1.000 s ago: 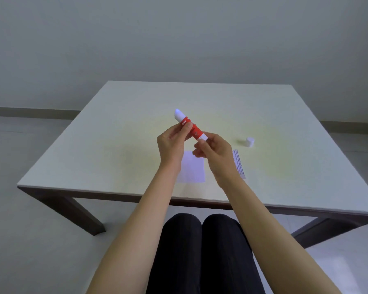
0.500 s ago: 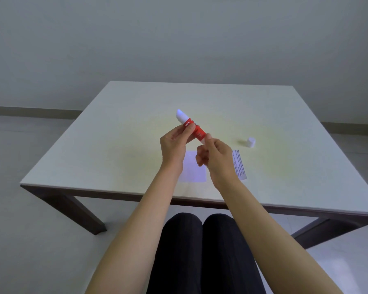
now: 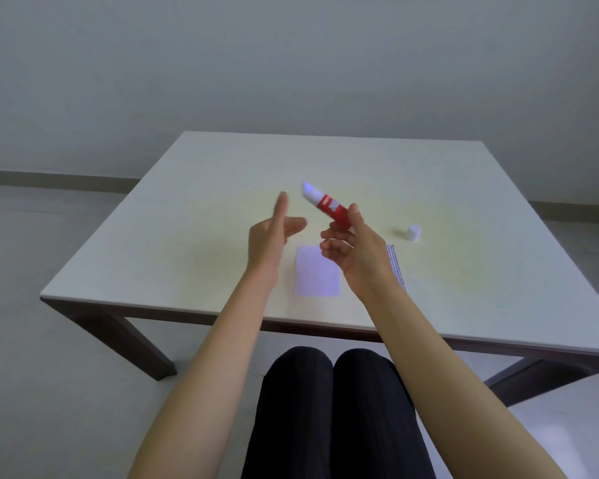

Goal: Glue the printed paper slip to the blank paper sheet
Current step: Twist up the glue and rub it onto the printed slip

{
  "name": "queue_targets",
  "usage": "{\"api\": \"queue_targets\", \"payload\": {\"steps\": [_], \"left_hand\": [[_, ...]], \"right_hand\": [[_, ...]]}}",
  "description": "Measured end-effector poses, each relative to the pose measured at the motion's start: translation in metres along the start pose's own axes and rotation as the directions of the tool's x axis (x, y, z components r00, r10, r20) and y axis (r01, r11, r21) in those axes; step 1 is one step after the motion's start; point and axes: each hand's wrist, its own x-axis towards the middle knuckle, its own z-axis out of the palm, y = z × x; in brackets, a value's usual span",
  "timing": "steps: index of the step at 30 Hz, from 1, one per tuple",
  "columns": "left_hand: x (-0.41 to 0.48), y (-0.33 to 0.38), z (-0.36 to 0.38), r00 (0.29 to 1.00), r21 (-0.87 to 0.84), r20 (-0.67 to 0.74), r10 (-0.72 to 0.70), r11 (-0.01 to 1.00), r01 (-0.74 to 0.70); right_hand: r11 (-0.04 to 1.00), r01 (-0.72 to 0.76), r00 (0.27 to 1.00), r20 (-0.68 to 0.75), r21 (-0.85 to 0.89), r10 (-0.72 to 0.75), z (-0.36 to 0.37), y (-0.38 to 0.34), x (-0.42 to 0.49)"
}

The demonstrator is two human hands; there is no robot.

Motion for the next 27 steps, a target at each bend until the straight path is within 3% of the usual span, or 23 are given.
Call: {"api": "queue_targets", "payload": {"steps": [3,8,10,12,15,17,23,27], "left_hand": [[0.014,-0.007,-0.034,0.973,0.103,-0.228,0.027,0.995,-0.003],[0.019,-0.022,-0.077,0.964,0.392,-0.221,0.148,0.919,-0.051],[0.016,-0.026,-0.079,0.973,0.510,-0.133,0.190,0.854,-0.097],[0.015,-0.032,-0.077,0.976,0.610,0.069,0.208,0.765,-0.206],[0.013,-0.037,-0.068,0.897,0.659,0.427,0.118,0.638,-0.398],[0.015,-0.040,-0.060,0.833,0.685,0.552,0.021,0.558,-0.468],[0.023,-0.042,-0.043,0.754,0.705,0.653,-0.077,0.427,-0.567],[0.025,-0.046,-0.045,0.768,0.709,0.633,-0.100,0.472,-0.523]], "right_hand": [[1.000,0.006,0.997,-0.073,0.024,-0.004,-0.013,-0.010,0.009],[0.997,0.014,0.996,-0.090,-0.078,-0.021,-0.022,-0.010,0.017],[0.990,0.029,0.997,-0.066,-0.141,-0.039,-0.021,-0.005,0.018],[0.959,0.075,0.995,-0.040,-0.273,-0.089,-0.020,0.000,0.018],[0.881,0.151,0.985,-0.010,-0.448,-0.174,-0.023,0.007,0.015],[0.861,0.177,0.978,-0.013,-0.477,-0.208,-0.026,0.009,0.013],[0.912,0.178,0.966,-0.111,-0.369,-0.233,-0.032,0.010,0.015],[0.882,0.185,0.966,-0.085,-0.434,-0.244,-0.029,0.015,0.022]]}}
